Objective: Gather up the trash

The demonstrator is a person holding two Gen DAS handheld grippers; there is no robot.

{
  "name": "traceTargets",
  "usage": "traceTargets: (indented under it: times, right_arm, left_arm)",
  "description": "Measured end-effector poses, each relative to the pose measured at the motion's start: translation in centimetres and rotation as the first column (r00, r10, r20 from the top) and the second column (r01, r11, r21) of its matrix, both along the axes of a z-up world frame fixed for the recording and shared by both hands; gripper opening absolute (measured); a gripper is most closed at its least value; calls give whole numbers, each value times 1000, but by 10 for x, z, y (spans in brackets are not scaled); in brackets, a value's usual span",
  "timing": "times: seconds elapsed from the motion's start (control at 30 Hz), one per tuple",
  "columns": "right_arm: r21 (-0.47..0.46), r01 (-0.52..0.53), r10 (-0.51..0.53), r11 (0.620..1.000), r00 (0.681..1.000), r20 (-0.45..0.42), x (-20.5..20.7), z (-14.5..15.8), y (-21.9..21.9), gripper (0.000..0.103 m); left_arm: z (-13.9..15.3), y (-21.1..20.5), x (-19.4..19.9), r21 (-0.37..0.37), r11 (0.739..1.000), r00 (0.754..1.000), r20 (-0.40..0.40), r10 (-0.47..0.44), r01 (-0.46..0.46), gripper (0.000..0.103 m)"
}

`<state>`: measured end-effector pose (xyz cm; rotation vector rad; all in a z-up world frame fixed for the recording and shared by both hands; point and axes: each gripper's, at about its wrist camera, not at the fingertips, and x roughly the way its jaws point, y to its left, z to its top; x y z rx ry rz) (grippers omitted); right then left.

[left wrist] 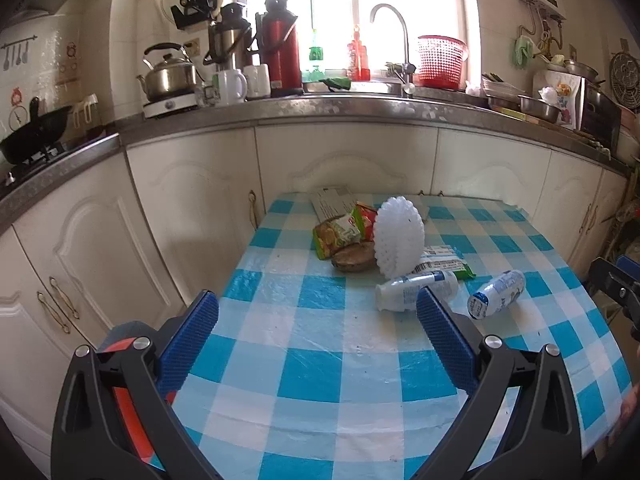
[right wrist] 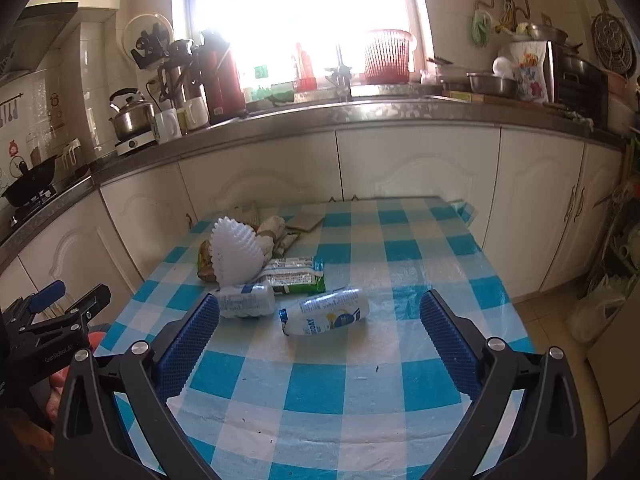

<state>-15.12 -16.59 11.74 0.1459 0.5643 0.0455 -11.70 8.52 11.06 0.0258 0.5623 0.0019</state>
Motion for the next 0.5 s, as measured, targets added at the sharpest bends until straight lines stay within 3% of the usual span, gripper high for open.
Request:
traceTargets:
  times: [0.1,0.2,0.5]
  right_arm:
    - [44,-4,6,999,998,-56,15,-17,-6,99]
    - [53,-31,36,998,995,-97,28,-30,-6,99]
    - [170,-29,69,985,969,-236,67,-71,-27,99]
  left_arm:
    - [-13,6,15,-108,991,995,-57,-81,74,100]
    - [-26,7,33,-215,966,981,-97,-168,144,100]
    - [-68,-32,77,-201,937,924,-203,-324,284,100]
